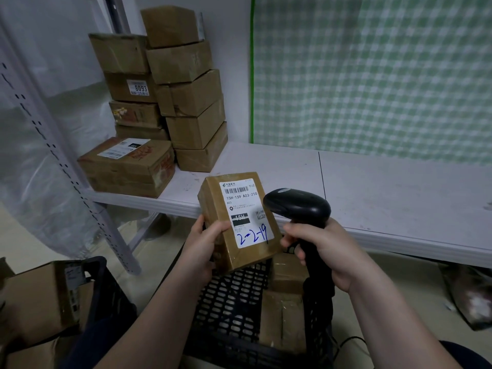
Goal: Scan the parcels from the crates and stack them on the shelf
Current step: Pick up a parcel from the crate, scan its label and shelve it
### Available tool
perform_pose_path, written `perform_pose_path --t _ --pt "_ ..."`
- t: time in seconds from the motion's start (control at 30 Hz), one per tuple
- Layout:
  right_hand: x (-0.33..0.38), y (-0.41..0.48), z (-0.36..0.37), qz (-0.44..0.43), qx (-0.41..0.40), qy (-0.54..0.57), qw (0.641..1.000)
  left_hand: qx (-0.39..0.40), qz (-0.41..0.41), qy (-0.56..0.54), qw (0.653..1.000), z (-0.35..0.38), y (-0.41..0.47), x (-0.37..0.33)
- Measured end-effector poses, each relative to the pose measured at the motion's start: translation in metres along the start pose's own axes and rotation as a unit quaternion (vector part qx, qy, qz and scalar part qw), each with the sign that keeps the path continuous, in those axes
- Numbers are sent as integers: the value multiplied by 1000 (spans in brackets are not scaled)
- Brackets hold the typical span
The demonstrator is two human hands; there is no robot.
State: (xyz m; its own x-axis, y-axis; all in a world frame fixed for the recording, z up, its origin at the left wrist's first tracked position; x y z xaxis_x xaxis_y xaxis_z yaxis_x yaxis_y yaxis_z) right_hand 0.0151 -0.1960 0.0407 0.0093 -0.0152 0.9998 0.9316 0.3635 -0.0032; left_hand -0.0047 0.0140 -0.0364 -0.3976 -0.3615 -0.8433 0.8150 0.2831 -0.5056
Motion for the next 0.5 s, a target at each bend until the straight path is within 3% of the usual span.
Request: perform_pose_path --t 0.5 --pt "-2 2 5 1 -7 2 1000 -16 -52 -15 998 -10 6 6"
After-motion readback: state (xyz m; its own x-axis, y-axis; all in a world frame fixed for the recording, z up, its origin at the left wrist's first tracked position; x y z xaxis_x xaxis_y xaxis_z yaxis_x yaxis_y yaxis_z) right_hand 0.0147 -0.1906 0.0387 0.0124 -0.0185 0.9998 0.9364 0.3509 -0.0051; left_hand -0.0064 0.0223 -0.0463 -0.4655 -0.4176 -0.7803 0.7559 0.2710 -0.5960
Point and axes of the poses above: each hand's wrist, its own y-axis towards the middle knuckle, its own z-axis out of the palm, x = y × z, the point moved 6 cm from there along y, towards the middle knuckle, and after that the axes turned 10 degrees about -z, right-handed, at the moved point
